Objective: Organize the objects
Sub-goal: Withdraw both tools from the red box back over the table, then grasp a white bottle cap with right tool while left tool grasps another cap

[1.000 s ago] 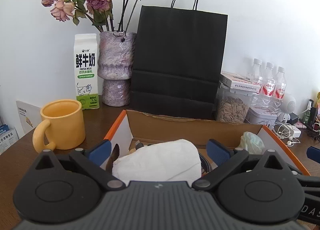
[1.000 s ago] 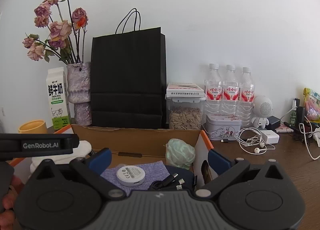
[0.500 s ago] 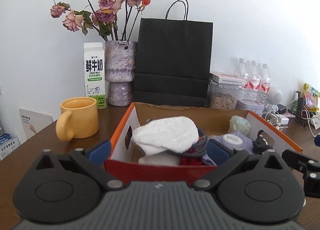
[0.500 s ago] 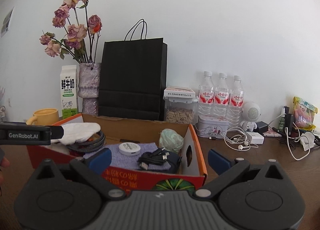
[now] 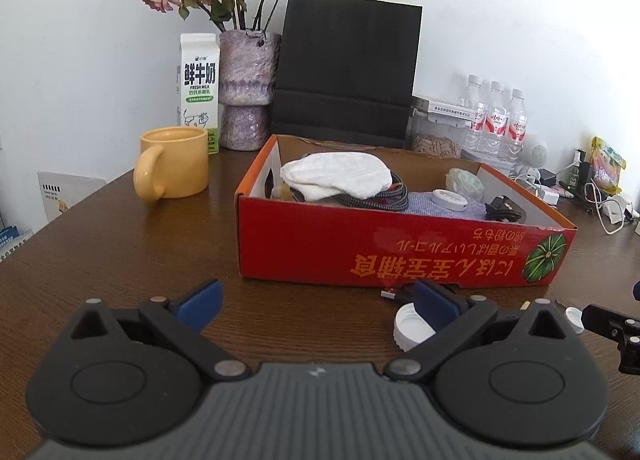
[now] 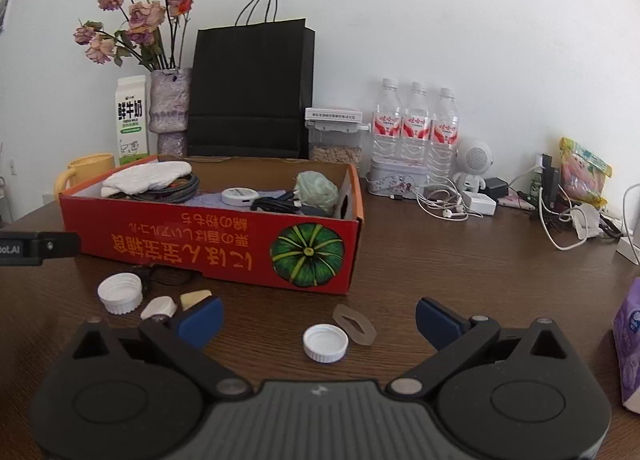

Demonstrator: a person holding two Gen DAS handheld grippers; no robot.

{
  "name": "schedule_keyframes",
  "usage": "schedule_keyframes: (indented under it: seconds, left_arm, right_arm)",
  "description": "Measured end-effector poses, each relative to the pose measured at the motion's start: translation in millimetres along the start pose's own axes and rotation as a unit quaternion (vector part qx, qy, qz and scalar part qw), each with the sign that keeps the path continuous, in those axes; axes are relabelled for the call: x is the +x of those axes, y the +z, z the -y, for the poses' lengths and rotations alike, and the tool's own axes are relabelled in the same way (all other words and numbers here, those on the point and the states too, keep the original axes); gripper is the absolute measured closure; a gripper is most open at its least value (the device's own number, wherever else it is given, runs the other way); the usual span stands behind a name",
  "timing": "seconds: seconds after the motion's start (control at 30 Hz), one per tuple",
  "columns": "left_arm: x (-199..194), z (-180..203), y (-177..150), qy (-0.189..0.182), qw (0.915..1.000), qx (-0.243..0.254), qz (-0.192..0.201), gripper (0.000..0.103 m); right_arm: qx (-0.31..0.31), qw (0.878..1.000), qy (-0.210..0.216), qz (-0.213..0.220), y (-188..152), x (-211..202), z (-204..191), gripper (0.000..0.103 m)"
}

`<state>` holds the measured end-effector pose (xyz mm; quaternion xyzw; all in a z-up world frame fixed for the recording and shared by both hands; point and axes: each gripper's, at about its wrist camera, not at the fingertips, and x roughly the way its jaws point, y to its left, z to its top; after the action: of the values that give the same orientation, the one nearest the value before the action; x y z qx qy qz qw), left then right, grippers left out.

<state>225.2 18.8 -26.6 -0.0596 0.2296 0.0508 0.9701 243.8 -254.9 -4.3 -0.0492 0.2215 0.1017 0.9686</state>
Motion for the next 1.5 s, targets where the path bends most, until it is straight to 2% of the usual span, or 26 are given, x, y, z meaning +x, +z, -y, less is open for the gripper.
schedule_keyframes:
  seconds: [0.2,0.3,0.37,0.43,0.53,0.6,0.67,0.7,0.77,0.97,1.03,1.3,1.5]
  left_arm:
    - [-1,-1,-4,-0.001,0.9999,-0.001,-0.01,0.0]
    - [0,-2,-5,-0.003,0.9999,-0.004,-0.014,0.0]
    - [0,-2,-5,-0.004,0.9999,-0.003,-0.014,0.0]
    - [-1,-2,-5,-0.007,0.9999,-0.003,-0.013,0.0]
    - [-1,-1,-4,-0.007,0.9999,-0.001,-0.015,0.0]
    - [-1,-1,-5,-0.007,0.9999,-0.001,-0.016,0.0]
    - [0,-1,-5,-0.007,0.9998,-0.001,-0.017,0.0]
    - [0,-1,-5,-0.007,0.9998,-0.001,-0.018,0.0]
    - [0,-1,-5,-0.007,0.9998,-0.002,-0.019,0.0]
    - [1,0,-5,-0.012,0.9997,-0.001,-0.02,0.0]
    - [1,0,-6,-0.014,0.9997,0.001,-0.022,0.0]
    - [4,3,-8,-0.022,0.9991,0.009,-0.035,0.0]
    - [11,10,-11,-0.036,0.9969,0.025,-0.066,0.0]
  right_arm:
    - [0.019,0.999,-0.001,-0.041,-2,13,9,0.0]
    - [0.015,0.999,0.002,-0.04,-3,13,7,0.006]
    - [0.015,0.999,0.005,-0.051,-3,16,6,0.016]
    - [0.022,0.997,0.01,-0.07,-3,23,6,0.033]
    - [0.037,0.994,0.019,-0.098,-4,32,8,0.05]
    - [0.041,0.994,0.021,-0.096,-3,34,8,0.057]
    - [0.038,0.995,0.026,-0.094,-3,35,5,0.074]
    - [0.04,0.994,0.031,-0.092,-3,35,5,0.077]
    - [0.051,0.995,0.045,-0.078,-2,30,6,0.077]
    - [0.05,0.997,0.055,0.032,-3,-5,3,0.078]
    - [0.043,0.996,0.053,0.053,-2,-12,-1,0.078]
    - [0.036,0.996,0.047,0.064,2,-16,-4,0.078]
    - [0.035,0.996,0.047,0.065,0,-17,-3,0.077]
